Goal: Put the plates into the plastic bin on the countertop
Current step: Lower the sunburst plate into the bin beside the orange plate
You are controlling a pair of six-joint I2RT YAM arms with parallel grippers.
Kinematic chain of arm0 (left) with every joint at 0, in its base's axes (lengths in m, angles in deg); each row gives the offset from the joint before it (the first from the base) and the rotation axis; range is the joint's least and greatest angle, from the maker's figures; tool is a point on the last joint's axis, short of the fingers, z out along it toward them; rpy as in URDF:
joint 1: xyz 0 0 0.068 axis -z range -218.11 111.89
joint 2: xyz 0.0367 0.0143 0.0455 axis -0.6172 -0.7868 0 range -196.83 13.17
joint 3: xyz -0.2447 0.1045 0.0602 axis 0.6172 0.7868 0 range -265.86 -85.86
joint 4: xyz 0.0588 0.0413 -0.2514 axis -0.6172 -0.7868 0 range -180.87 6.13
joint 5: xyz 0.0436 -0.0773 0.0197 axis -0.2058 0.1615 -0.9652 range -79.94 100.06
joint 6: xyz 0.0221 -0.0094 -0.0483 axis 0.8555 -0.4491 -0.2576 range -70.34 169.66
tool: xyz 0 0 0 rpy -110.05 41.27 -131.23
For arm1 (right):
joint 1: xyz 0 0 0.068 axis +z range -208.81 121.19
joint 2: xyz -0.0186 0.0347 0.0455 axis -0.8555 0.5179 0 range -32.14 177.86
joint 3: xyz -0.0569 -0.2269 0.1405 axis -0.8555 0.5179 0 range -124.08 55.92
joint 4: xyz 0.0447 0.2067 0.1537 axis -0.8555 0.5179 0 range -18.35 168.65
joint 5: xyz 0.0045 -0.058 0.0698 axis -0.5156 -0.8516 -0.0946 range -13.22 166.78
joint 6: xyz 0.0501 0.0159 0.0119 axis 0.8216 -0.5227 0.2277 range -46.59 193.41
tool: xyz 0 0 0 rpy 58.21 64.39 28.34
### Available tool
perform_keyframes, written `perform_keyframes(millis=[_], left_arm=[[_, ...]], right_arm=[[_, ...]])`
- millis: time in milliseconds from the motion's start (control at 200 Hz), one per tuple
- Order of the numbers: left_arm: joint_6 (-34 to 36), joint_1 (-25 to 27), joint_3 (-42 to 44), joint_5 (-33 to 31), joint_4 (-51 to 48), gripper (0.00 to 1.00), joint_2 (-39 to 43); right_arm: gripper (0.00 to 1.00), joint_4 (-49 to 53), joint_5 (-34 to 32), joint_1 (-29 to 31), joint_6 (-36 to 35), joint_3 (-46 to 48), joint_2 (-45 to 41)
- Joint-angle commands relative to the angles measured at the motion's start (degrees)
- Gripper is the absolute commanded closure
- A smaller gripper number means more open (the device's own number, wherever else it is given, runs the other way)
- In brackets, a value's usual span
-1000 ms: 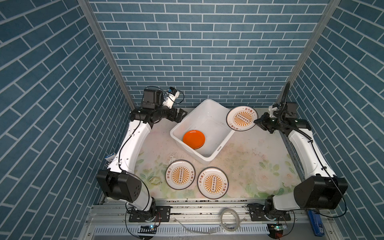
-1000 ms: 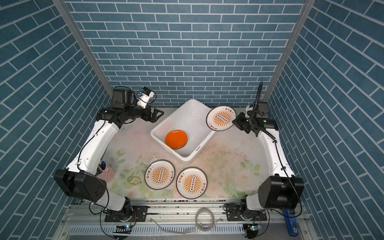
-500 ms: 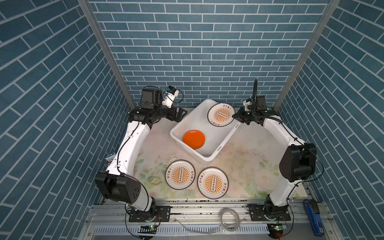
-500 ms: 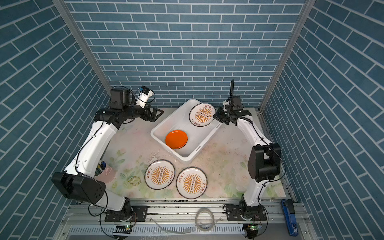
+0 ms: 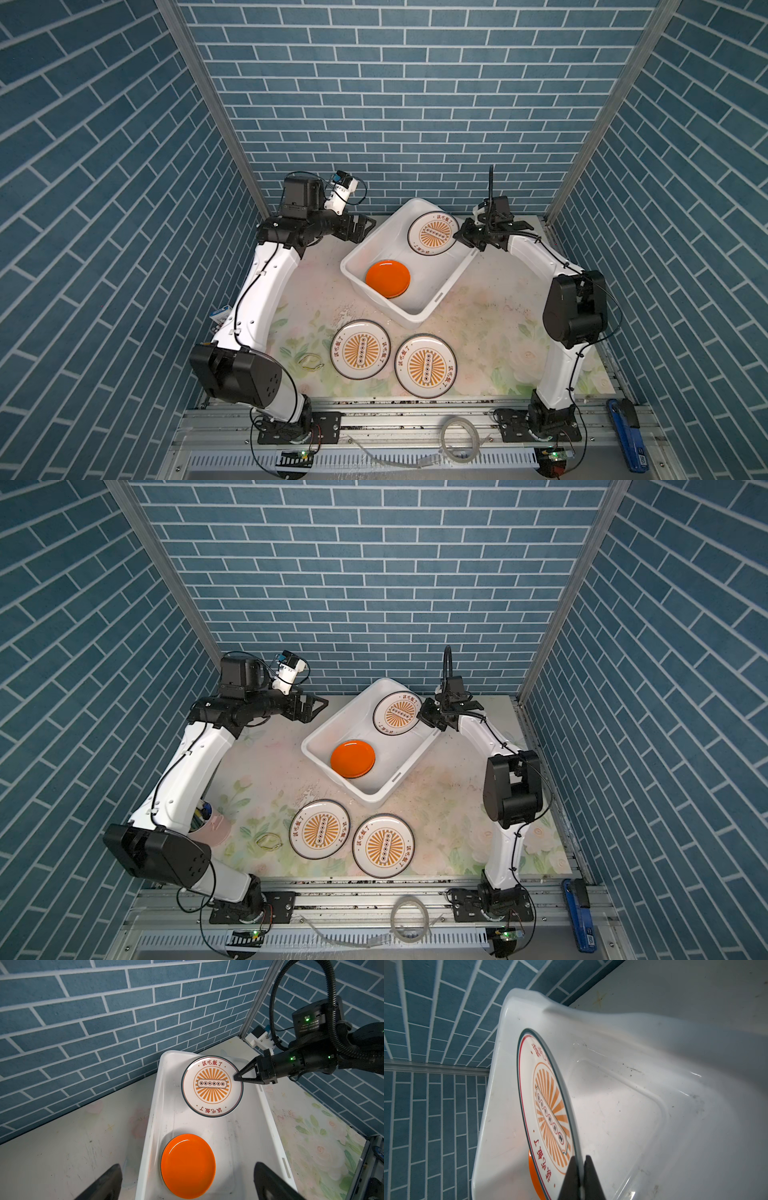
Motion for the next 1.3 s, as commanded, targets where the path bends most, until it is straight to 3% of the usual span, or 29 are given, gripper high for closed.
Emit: perform_keyframes(millis=[0,490,1295], left_arm=[[-0.5,-0.2,0.1,0.8,0.9,0.00,0.9],[-0.5,-0.2,0.1,0.6,0.9,0.00,0.9],[-0.5,-0.2,0.7,0.5,0.9,0.01,1.4]], right_arm=[[1.00,-3.3,-1.1,1.0,2.8,-3.3,1.7],[1.00,-2.8,-2.4,4.0,4.4,-8.1,7.6],[1.00,-6.0,-3.8,4.4,7.8,-8.1,12.0]])
